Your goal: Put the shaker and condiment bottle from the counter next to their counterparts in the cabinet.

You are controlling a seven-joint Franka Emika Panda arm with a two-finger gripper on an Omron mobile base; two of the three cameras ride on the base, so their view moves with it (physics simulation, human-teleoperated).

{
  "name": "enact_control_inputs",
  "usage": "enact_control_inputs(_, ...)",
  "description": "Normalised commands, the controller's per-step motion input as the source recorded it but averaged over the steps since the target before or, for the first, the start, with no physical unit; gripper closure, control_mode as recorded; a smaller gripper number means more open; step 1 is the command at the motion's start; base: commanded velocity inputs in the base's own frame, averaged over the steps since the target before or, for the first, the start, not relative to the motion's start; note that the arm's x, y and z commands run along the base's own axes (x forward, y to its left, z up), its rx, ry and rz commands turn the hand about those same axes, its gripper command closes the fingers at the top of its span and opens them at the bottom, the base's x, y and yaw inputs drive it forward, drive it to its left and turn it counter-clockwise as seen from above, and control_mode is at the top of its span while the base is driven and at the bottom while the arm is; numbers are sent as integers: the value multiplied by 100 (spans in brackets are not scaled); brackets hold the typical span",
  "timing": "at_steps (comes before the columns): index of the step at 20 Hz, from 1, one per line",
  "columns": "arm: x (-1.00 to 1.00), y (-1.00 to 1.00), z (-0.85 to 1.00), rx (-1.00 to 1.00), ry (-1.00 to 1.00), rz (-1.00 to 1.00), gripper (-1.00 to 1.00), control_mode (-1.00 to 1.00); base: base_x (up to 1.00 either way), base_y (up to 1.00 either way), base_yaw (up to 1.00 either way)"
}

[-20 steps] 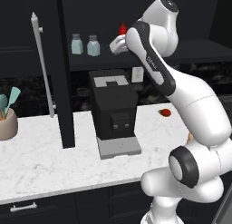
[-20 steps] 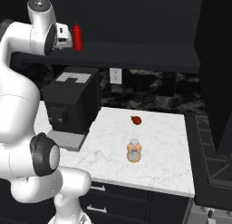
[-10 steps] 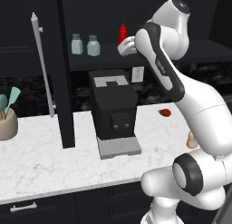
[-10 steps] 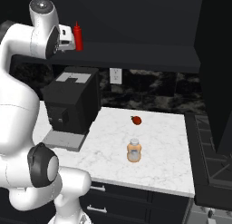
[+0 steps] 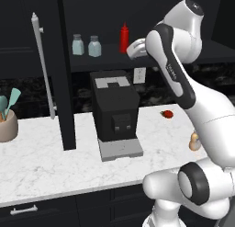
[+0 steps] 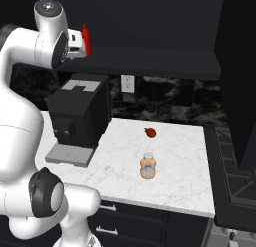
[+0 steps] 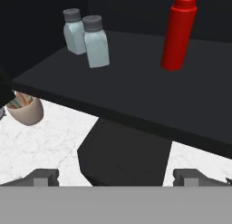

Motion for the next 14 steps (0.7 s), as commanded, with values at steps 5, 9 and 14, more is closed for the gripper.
enact_control_inputs(5,-14,-17,0,0,0,0,-100,-100,0,0,0)
enact_control_inputs(9,-17,-19,0,0,0,0,-100,-100,0,0,0)
enact_control_inputs(14,-21,-23,0,0,0,0,-100,-100,0,0,0)
